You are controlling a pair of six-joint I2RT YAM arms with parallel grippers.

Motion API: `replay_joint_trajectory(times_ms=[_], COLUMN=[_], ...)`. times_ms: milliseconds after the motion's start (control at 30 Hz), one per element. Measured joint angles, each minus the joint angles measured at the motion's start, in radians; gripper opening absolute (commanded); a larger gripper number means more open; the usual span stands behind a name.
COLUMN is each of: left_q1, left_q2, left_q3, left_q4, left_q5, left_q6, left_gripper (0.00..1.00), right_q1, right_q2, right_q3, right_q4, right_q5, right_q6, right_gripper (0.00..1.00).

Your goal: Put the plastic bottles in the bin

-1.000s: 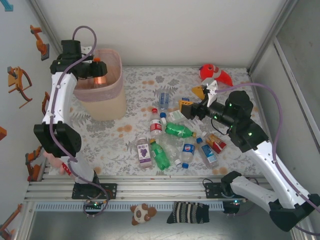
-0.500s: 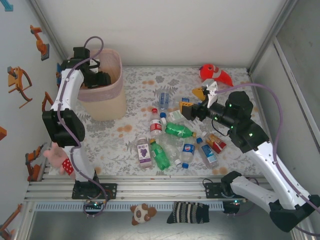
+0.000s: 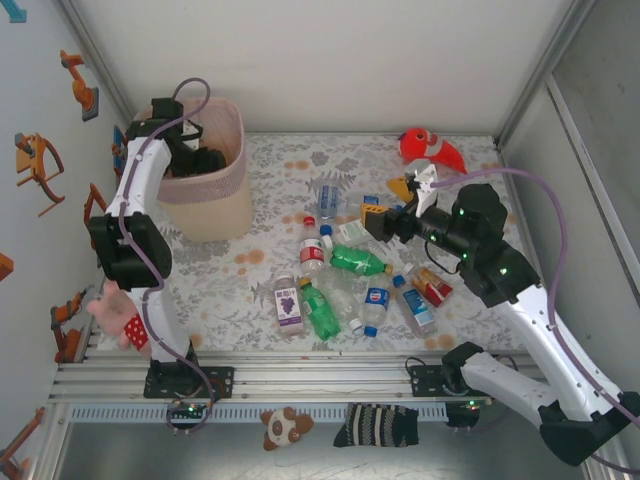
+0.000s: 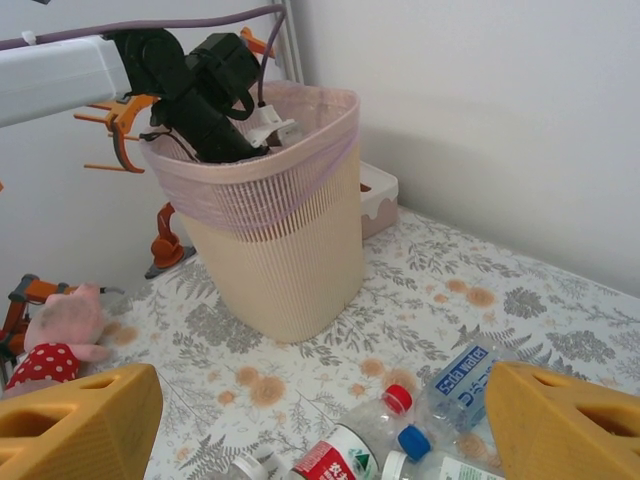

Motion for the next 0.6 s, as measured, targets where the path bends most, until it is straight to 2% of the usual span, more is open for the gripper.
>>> replay_joint_trajectory(times_ms=[300,600], left_q1=[0.0,0.0], left_q2=[-0.062,-0.179], left_q3=[0.0,0.0], left_q4=[0.0,0.006], left_q5=[0.0,0.039], left_q6=[0.0,-0.007], left_gripper=[0.75,0.75], right_q1=[0.0,0.0], right_q2=[-0.006,0.014], right_q3=[0.002,0.04], right_q4=[-0.064,-0.219], right_q5=[0.044,0.137], right_q6=[-0.014,-0.068], right_gripper=[0.81,0.78])
